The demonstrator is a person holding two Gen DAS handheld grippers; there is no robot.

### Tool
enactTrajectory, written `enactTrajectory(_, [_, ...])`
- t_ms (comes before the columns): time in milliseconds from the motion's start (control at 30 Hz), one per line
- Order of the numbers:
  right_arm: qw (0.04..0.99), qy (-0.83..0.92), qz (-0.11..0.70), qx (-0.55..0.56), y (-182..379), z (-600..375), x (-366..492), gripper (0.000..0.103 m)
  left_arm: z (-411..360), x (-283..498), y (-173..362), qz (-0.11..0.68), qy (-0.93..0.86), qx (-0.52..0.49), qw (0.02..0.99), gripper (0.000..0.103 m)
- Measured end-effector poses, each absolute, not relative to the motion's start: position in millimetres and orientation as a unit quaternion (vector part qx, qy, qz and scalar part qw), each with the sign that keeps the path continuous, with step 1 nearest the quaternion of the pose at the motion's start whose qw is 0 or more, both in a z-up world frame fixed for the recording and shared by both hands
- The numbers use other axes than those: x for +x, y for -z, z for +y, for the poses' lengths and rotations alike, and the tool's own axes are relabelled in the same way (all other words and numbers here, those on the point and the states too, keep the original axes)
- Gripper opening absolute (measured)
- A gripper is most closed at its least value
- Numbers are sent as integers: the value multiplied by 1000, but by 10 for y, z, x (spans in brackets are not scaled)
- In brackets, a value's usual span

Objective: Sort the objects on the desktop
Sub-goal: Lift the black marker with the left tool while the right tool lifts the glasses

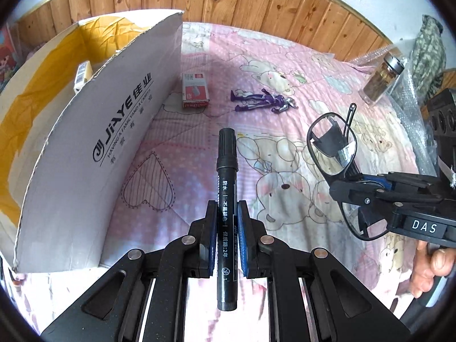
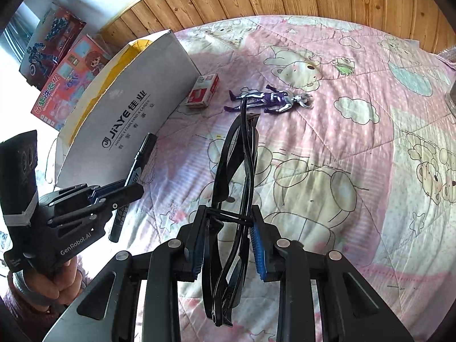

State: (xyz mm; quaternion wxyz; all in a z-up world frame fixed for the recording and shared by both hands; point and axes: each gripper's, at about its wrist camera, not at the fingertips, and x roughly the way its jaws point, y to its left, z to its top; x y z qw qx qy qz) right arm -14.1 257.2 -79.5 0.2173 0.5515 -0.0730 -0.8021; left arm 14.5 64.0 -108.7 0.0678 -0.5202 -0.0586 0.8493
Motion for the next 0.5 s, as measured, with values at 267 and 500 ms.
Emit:
enactTrajectory(267, [226,806,-75,543,717,2333,181,30,581,405,893,-68,-859,-503,67,13])
enactTrajectory(500, [235,815,-81,524,552,2180,431,30,429,589,749,-78,-867,-489,58,13])
